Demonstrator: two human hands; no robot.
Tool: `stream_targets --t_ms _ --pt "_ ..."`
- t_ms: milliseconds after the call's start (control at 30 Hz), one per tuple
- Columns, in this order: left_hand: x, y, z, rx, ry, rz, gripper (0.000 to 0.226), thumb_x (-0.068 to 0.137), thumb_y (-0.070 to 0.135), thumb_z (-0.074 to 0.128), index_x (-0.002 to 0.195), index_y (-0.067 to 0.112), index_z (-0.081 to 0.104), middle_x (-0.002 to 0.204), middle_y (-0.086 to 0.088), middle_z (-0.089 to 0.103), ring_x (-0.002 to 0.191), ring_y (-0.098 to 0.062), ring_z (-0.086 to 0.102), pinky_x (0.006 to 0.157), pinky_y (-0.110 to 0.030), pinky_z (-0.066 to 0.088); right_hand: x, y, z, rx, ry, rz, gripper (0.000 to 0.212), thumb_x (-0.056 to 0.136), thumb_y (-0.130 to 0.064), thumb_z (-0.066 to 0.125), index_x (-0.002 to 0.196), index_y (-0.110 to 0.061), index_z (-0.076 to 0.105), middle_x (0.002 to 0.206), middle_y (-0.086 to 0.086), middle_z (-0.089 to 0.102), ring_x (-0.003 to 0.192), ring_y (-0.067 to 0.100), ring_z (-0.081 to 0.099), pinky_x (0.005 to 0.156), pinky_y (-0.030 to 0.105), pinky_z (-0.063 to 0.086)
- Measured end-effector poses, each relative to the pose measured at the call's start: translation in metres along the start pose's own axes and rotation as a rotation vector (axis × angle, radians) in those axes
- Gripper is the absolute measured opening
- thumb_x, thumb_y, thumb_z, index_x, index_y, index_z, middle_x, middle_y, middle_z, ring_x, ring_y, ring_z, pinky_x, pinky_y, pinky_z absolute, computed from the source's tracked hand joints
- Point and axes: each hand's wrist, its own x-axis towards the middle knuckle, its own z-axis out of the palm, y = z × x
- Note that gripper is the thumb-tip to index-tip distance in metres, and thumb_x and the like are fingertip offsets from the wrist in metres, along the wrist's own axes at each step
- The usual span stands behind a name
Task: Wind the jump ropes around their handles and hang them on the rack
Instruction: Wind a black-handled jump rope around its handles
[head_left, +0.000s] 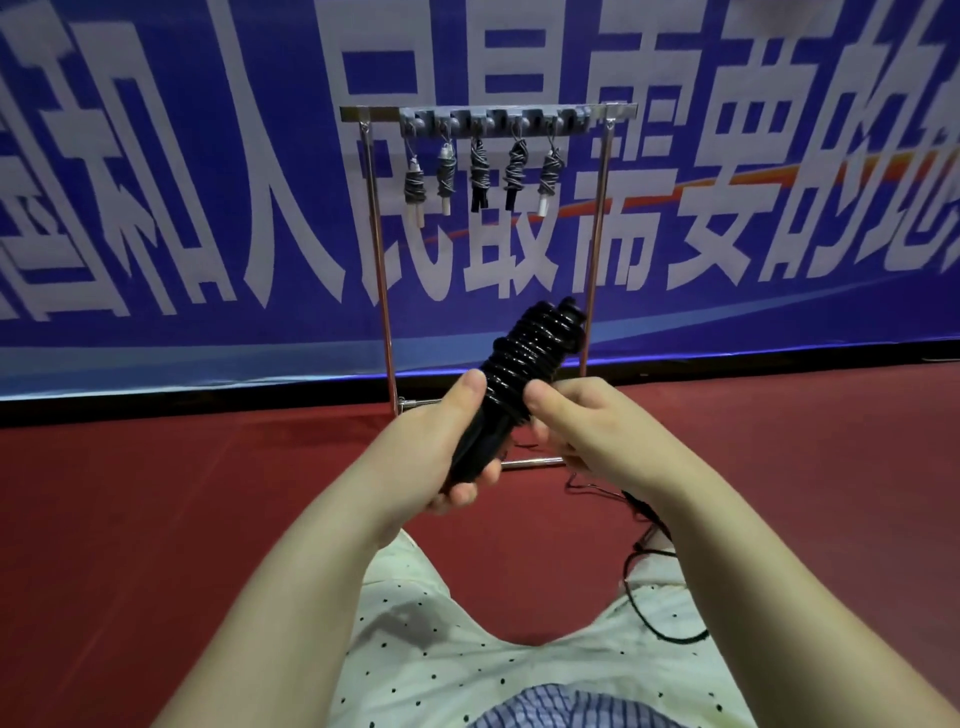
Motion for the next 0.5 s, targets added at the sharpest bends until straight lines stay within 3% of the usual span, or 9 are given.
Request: stream_targets --t_ms 100,233,367,500 --pt "0.005 -0.001 0.003 0.127 0.098 0.001 0.048 0.092 0.056 0.033 0.084 0.019 0.062 0.061 0.002 0.058 0.046 -0.01 0.043 0.048 -0.023 0.032 0.0 0.0 0.01 -0.074 0.053 0.026 0.053 0.096 -0.057 0.034 0.066 -0.014 0.046 0.044 -0.012 0.036 0.041 0.004 0.029 0.051 0.026 0.025" --pt "0.015 -0.006 0.008 0.427 0.206 0.088 0.036 0.093 0.053 0.037 0.073 0.03 0.056 0.057 0.015 0.052 0.055 -0.001 0.046 0.057 -0.024 0.034 0.006 -0.003 0.018 0.033 0.043 0.185 0.061 0.088 -0.072 0.021 0.063 -0.02 0.043 0.046 -0.013 0.034 0.039 0.004 0.027 0.051 0.027 0.021" --pt "0.013 -0.008 0.005 0.416 0.242 0.064 0.028 0.085 0.057 0.044 0.095 0.033 0.055 0.088 0.015 0.059 0.082 -0.002 0.054 0.07 -0.025 0.038 0.002 -0.01 0.016 0.144 0.044 0.22 0.066 0.084 -0.077 0.027 0.066 -0.016 0.046 0.053 -0.006 0.032 0.041 0.008 0.024 0.048 0.026 0.02" --pt "0.015 -0.008 -0.002 0.384 0.271 0.138 0.033 0.075 0.06 0.048 0.093 0.033 0.054 0.086 0.012 0.06 0.082 -0.008 0.055 0.071 -0.03 0.038 0.002 -0.017 0.017 -0.072 0.206 0.15 0.061 0.089 -0.067 0.025 0.068 -0.012 0.041 0.059 0.003 0.037 0.049 0.015 0.03 0.056 0.031 0.025"
